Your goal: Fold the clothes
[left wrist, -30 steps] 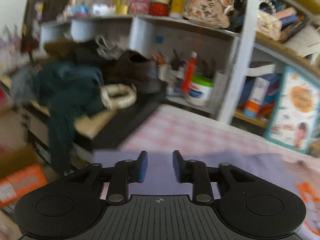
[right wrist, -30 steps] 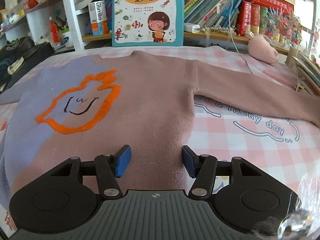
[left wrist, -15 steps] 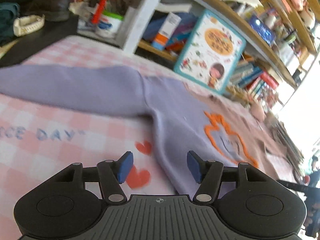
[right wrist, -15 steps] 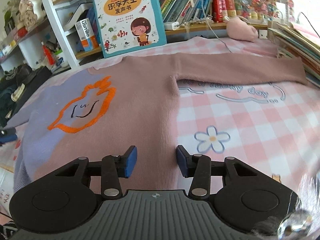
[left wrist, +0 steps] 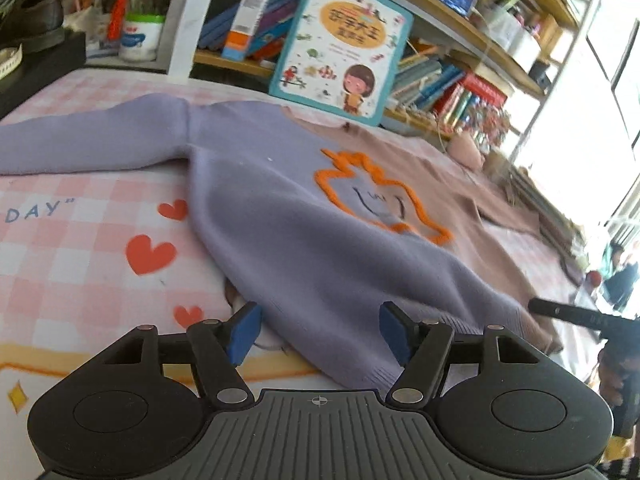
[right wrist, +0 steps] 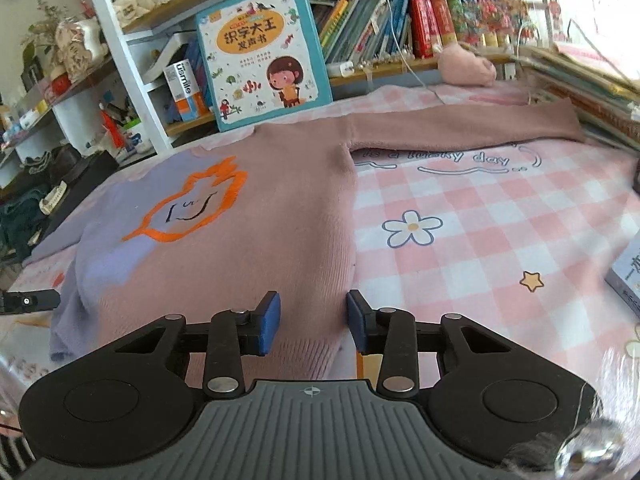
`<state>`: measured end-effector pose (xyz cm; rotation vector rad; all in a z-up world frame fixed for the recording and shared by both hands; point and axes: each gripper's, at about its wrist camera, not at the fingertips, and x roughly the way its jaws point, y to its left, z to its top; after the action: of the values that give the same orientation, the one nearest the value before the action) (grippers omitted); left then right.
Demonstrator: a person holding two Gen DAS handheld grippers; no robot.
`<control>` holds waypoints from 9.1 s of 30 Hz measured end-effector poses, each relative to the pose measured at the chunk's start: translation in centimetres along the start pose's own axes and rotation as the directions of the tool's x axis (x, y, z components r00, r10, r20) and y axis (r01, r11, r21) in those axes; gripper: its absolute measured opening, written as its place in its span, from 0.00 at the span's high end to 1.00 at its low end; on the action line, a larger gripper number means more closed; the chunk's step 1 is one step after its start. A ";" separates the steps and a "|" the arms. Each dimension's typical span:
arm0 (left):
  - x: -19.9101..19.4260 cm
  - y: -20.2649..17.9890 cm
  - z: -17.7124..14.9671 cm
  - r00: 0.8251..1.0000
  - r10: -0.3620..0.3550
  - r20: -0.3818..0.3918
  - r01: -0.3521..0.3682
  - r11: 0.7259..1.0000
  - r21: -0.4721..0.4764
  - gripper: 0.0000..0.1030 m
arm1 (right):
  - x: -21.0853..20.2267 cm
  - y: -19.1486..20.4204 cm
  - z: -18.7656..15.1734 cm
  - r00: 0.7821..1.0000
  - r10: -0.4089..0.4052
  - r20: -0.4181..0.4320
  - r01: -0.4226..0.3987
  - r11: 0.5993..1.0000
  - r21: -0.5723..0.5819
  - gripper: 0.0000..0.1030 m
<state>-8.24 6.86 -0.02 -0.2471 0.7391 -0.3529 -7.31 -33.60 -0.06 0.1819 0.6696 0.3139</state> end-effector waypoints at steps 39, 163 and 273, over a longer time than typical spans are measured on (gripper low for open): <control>-4.8 3.4 -1.0 0.994 0.075 0.077 -0.077 0.997 0.023 0.97 | -0.1 1.6 -2.1 0.996 -0.037 0.087 0.044 0.996 -0.077 0.86; -5.1 8.2 0.7 0.842 0.405 0.355 -0.446 0.894 0.036 0.02 | 8.5 17.6 5.1 0.956 0.238 0.172 -0.145 0.892 -0.428 0.06; -4.9 22.2 9.6 0.775 0.554 0.304 -0.392 0.798 -0.458 0.94 | 15.5 18.8 6.1 0.950 0.310 0.041 -0.245 0.820 -0.517 0.01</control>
<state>0.10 29.99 2.26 -0.4627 0.4008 0.3437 3.74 -11.04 0.61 -0.2101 0.4148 0.7461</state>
